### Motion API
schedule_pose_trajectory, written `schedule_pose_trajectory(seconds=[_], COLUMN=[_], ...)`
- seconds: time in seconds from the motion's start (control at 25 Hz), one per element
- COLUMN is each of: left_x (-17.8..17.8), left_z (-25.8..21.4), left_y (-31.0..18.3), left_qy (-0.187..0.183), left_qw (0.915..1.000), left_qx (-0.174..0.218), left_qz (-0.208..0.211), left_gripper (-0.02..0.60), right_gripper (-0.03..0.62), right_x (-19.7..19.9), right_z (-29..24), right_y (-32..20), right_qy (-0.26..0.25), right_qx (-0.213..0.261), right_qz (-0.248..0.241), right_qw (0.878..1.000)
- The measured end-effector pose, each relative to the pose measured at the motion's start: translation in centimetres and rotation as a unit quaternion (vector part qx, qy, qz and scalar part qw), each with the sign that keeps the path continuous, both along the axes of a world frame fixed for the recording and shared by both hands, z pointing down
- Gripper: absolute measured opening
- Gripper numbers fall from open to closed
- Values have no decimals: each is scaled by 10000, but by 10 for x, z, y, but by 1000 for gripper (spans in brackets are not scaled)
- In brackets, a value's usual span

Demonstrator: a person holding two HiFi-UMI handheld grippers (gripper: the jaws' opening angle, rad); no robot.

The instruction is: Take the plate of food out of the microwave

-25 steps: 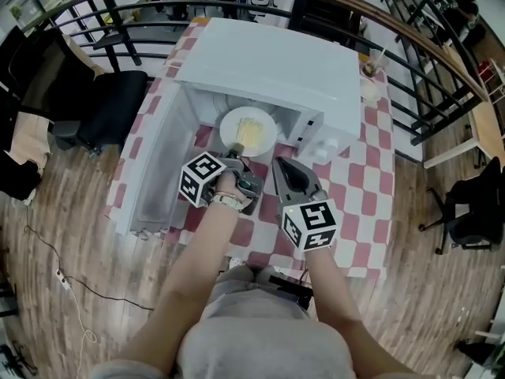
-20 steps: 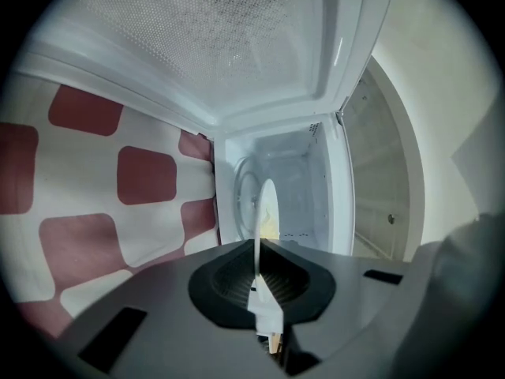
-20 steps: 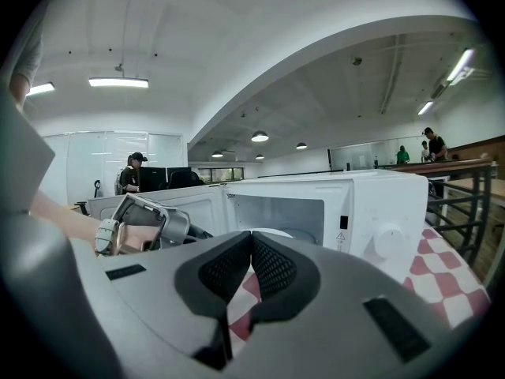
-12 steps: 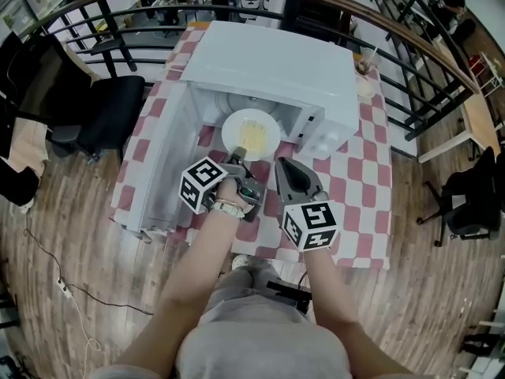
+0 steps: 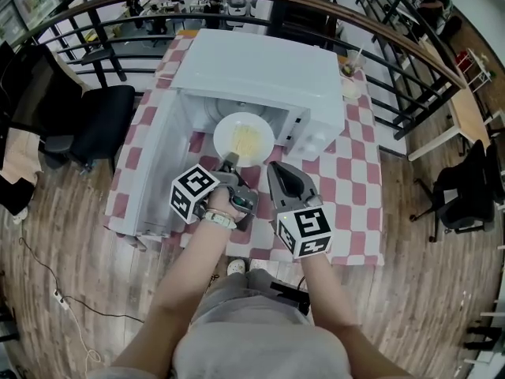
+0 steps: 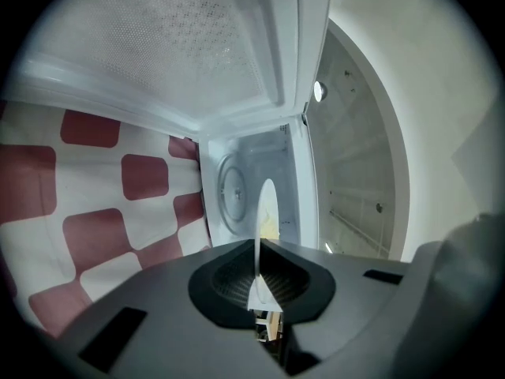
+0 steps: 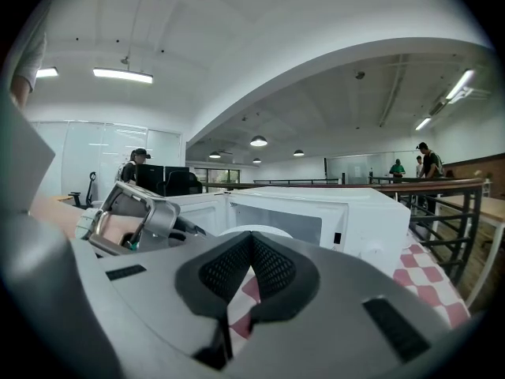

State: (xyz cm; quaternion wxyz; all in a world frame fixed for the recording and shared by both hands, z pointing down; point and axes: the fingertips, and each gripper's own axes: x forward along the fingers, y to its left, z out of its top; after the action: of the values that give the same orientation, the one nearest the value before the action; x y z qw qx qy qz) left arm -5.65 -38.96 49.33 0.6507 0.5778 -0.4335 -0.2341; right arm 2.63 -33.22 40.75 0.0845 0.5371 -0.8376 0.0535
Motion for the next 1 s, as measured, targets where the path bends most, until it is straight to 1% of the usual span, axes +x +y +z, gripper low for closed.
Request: schedule_pose_trajectory(seconds=[0.12, 0.32, 0.68, 0.8, 0.88, 1.0], left_x=[4, 15, 25, 26, 27, 26], left_z=[-14, -35, -58, -68, -73, -77], left_y=[6, 19, 35, 37, 37, 39], left_qy=[45, 268, 215, 291, 384, 394], left_qw=[9999, 9994, 9993, 9989, 9985, 9983], left_qx=[98, 211, 306, 366, 373, 405], left_qz=[-17, 54, 18, -41, -73, -115], left_gripper=[11, 11, 11, 11, 11, 11], right_gripper=[25, 25, 25, 25, 25, 25], right_x=[3, 16, 30, 35, 36, 37], right_z=[-2, -12, -33, -42, -47, -51], right_y=[3, 8, 20, 23, 23, 22], right_qy=[145, 17, -101, -168, -132, -57], right_qx=[29, 40, 149, 185, 218, 290], right_qz=[-18, 154, 228, 292, 314, 345], right_qw=[9999, 9999, 9996, 9993, 9992, 9990])
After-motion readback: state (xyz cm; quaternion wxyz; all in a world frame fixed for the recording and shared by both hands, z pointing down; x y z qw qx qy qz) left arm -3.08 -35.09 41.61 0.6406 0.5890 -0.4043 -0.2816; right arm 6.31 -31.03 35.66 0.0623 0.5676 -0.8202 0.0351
